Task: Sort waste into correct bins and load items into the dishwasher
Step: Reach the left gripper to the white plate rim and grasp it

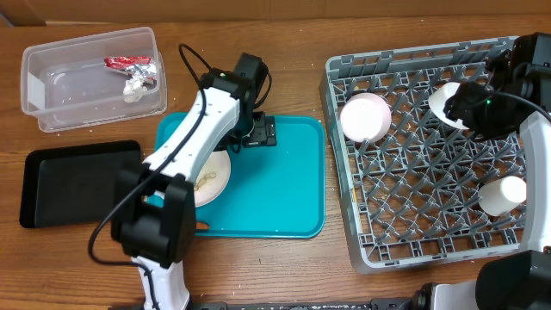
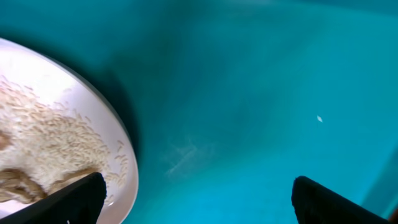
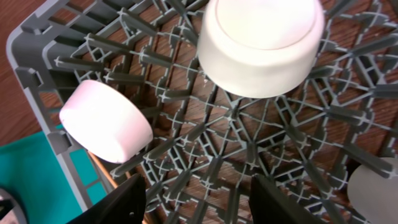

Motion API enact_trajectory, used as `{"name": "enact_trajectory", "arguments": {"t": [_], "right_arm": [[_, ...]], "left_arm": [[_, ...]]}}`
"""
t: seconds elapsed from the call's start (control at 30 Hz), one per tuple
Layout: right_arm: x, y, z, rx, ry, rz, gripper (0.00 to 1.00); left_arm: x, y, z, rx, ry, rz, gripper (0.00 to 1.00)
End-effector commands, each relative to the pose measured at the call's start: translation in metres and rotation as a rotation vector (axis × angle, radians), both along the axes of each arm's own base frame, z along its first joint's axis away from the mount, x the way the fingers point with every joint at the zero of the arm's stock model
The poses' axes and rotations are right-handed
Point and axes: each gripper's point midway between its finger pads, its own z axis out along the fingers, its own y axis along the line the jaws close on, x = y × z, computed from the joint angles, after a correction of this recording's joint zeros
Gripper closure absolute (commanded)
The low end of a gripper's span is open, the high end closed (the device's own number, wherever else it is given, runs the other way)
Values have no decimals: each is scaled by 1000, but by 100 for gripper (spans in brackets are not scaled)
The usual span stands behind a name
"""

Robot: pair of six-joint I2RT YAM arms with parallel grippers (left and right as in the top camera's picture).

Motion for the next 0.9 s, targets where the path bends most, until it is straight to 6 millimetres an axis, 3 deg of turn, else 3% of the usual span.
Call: {"name": "enact_trajectory", "arguments": {"t": [0.0, 0.3, 0.4, 0.6, 0.87], "right_arm": [[3, 7, 4, 25, -19, 23, 44], [3, 7, 5, 24, -22, 24, 44], [3, 7, 4, 25, -19, 23, 44], [3, 6, 5, 24, -21, 23, 44], [3, 7, 4, 25, -19, 23, 44]], "left_arm": [[2, 6, -15, 31, 32, 129, 3], [-1, 32, -46, 147, 84, 323, 3], [2, 32, -60, 142, 101, 334, 3], [16, 31, -68, 135, 55, 306, 11], [21, 28, -68, 122, 34, 305, 50]]}}
